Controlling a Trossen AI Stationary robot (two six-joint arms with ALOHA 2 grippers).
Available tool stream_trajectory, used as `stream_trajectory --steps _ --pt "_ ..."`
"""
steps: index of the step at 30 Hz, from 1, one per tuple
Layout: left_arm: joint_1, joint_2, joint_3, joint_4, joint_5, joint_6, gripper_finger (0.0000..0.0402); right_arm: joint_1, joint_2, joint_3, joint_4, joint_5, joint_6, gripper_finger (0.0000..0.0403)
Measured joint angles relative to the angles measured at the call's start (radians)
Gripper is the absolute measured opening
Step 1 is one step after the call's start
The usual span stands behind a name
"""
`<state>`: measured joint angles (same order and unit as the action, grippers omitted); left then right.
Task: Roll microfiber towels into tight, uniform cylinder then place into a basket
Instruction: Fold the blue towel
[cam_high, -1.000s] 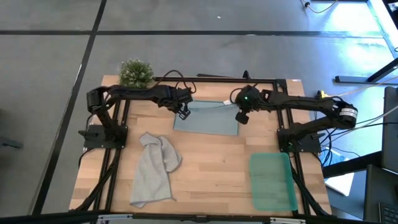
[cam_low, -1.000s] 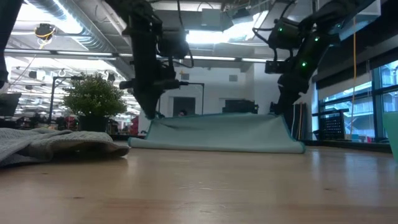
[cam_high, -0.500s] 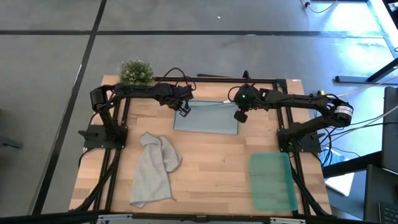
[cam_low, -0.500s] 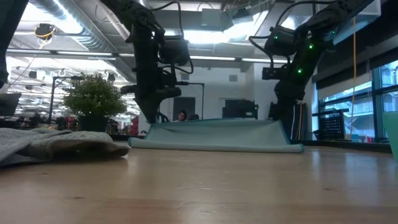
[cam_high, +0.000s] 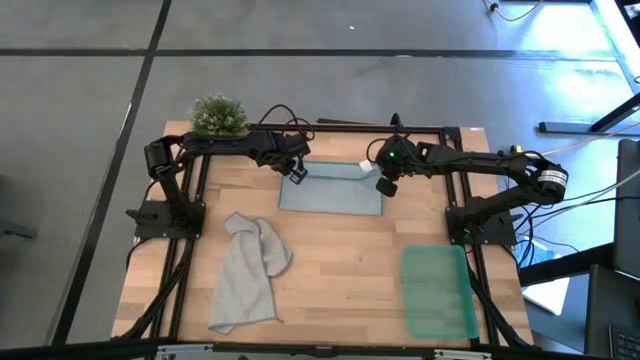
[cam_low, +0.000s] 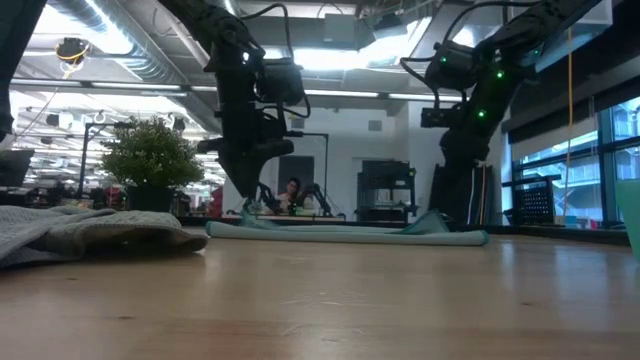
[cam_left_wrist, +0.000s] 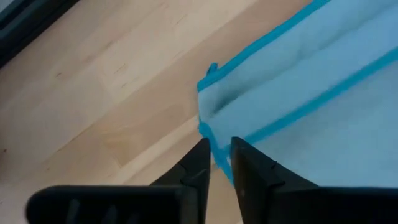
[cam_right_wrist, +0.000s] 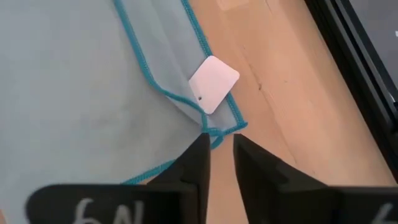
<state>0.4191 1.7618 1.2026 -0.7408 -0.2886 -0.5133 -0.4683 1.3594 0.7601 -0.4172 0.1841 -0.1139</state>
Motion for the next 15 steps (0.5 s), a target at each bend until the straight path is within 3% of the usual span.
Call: stream_trajectory --steps 9,11,15 --pt "0.007 -0.003 0.000 0.006 -0.001 0.013 0.0096 0.000 0.000 0.040 0.037 -0.015 0.009 0.0145" --pt "0.006 -0.008 0.001 0.013 0.067 0.053 0.0094 0.000 0.000 0.068 0.023 -0.089 0.027 0.0151" --pt "-0.005 -0.008 0.002 0.019 0.244 0.150 0.0093 -0.008 0.000 0.088 0.018 -0.385 0.002 0.0153"
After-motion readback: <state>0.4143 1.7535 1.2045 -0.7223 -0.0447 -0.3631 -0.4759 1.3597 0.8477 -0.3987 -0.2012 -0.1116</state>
